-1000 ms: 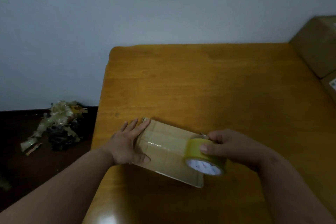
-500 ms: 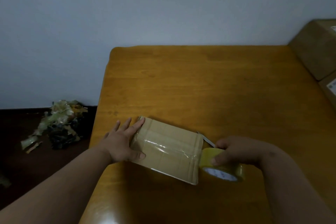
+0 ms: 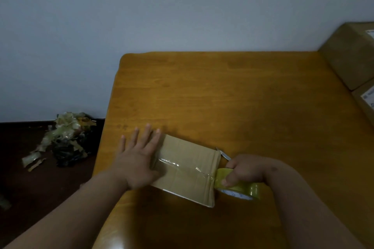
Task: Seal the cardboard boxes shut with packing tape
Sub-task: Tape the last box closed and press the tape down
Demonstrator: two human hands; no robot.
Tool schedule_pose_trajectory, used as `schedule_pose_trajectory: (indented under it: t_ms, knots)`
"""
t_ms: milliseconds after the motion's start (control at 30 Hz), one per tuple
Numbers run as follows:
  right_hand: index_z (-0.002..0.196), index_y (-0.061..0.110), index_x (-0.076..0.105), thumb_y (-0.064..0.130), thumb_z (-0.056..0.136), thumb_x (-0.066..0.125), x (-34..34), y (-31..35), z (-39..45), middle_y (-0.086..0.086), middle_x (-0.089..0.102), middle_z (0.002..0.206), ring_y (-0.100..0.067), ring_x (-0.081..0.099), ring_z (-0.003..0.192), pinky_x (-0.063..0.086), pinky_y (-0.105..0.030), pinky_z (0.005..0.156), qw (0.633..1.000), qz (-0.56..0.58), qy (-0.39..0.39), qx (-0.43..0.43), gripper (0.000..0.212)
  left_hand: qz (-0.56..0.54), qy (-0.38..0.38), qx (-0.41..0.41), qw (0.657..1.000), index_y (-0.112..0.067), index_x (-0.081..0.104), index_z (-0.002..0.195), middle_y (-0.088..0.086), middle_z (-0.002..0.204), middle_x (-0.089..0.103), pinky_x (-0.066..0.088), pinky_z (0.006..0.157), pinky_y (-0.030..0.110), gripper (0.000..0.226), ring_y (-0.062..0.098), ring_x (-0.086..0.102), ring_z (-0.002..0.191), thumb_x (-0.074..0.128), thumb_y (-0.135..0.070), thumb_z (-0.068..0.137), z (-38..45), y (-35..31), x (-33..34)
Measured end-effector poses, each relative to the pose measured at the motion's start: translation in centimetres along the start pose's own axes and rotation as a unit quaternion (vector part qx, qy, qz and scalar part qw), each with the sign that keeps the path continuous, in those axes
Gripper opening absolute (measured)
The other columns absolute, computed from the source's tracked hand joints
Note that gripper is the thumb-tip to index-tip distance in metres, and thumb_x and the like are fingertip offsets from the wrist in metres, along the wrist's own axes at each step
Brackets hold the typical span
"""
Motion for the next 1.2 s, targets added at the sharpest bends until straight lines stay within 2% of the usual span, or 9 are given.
schedule_pose_trajectory:
  t_ms: [133, 233, 333, 533, 700, 800, 900, 1033, 1200]
  knots:
    - [0.104, 0.011, 0.068, 0.037, 0.087, 0.069, 0.3, -0.5, 0.2, -0.001, 0.058, 0.096, -0.017, 0.055, 0.091, 0.038, -0.027, 0.071, 0.999, 0.026, -0.011, -0.023, 0.031, 0.069, -0.074, 0.092, 0.991, -0.026, -0.024, 0.151, -0.001, 0.157, -0.033, -0.018, 0.117, 0.048, 0.090, 0.017, -0.038, 0.141, 0.007, -0.081, 0.086, -2.0, -4.5, 2.5]
    - [0.095, 0.012, 0.070, 0.036, 0.084, 0.072, 0.1, -0.8, 0.3, 0.000, 0.060, 0.087, -0.016, 0.056, 0.083, 0.038, -0.028, 0.070, 0.997, 0.057, -0.030, -0.044, 0.026, 0.095, -0.028, 0.084, 0.992, -0.020, -0.027, 0.148, -0.001, 0.153, -0.039, -0.019, 0.117, 0.044, 0.096, 0.019, -0.041, 0.139, 0.005, -0.085, 0.085, -1.5, -5.4, 4.3]
    - [0.082, 0.011, 0.068, 0.043, 0.075, 0.075, 0.0, -0.5, 0.4, 0.002, 0.058, 0.075, -0.014, 0.053, 0.072, 0.036, -0.028, 0.065, 0.995, 0.082, -0.029, -0.054, 0.034, 0.116, 0.043, 0.160, 0.979, -0.021, -0.032, 0.147, -0.001, 0.150, -0.045, -0.023, 0.115, 0.048, 0.098, 0.019, -0.046, 0.135, 0.011, -0.083, 0.085, -2.0, -10.3, 5.5]
    - [0.092, 0.003, 0.070, 0.052, 0.057, 0.066, -0.2, -1.5, 0.5, -0.004, 0.062, 0.081, -0.015, 0.055, 0.076, 0.037, -0.030, 0.068, 0.993, 0.092, -0.040, -0.061, 0.061, 0.149, 0.057, 0.261, 0.952, -0.018, -0.028, 0.148, 0.000, 0.152, -0.041, -0.026, 0.114, 0.044, 0.100, 0.014, -0.043, 0.137, 0.030, -0.075, 0.089, -2.2, -13.5, 7.2]
    - [0.097, 0.009, 0.072, 0.052, 0.057, 0.066, -0.4, -2.1, 0.7, -0.013, 0.071, 0.101, -0.017, 0.061, 0.085, 0.043, -0.029, 0.074, 0.988, 0.124, -0.050, -0.078, 0.059, 0.085, -0.075, 0.154, 0.982, -0.021, -0.012, 0.154, 0.000, 0.162, -0.016, -0.012, 0.118, 0.041, 0.116, 0.017, -0.025, 0.147, 0.022, -0.096, 0.072, -0.5, -3.9, 3.4]
    - [0.091, 0.018, 0.074, 0.050, 0.056, 0.071, -0.7, -2.9, 1.1, -0.003, 0.072, 0.091, -0.014, 0.064, 0.082, 0.046, -0.030, 0.074, 0.980, 0.168, -0.069, -0.087, 0.048, 0.082, -0.051, 0.108, 0.989, -0.025, -0.018, 0.153, -0.003, 0.159, -0.027, -0.011, 0.118, 0.048, 0.129, 0.012, -0.031, 0.144, 0.020, -0.104, 0.059, -0.4, -2.0, 3.8]
    - [0.084, 0.020, 0.072, 0.047, 0.048, 0.079, 0.0, -5.1, 1.3, 0.000, 0.069, 0.086, -0.018, 0.062, 0.085, 0.043, -0.034, 0.075, 0.944, 0.310, -0.065, -0.095, 0.046, 0.063, -0.055, 0.110, 0.990, -0.034, -0.031, 0.148, -0.009, 0.157, -0.035, -0.001, 0.119, 0.049, 0.126, 0.012, -0.033, 0.144, 0.030, -0.100, 0.059, -0.2, -1.6, 4.2]
    - [0.087, 0.008, 0.059, 0.029, 0.039, 0.082, 1.7, -6.2, 1.7, -0.008, 0.058, 0.082, -0.020, 0.057, 0.077, 0.041, -0.031, 0.062, 0.823, 0.555, -0.032, -0.114, 0.057, 0.040, -0.075, 0.100, 0.991, -0.027, -0.012, 0.155, -0.004, 0.163, -0.020, 0.012, 0.116, 0.044, 0.121, 0.012, -0.028, 0.146, 0.020, -0.098, 0.063, -0.3, -1.0, 4.2]
    - [0.074, 0.009, 0.057, 0.038, 0.039, 0.092, -3.0, -1.9, -1.2, -0.002, 0.053, 0.067, -0.013, 0.052, 0.063, 0.041, -0.025, 0.056, 0.795, 0.547, -0.091, -0.247, 0.058, -0.086, -0.111, 0.068, 0.988, -0.030, -0.011, 0.154, -0.016, 0.160, -0.023, 0.002, 0.119, 0.042, 0.122, 0.007, -0.024, 0.147, 0.034, -0.096, 0.062, -1.3, 1.2, 3.4]
Point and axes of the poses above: each hand's wrist, its own z-axis towards the middle knuckle, its own x-axis out of the palm, y = z × x, the point moved 8 cm from there along z, towards the middle knuckle
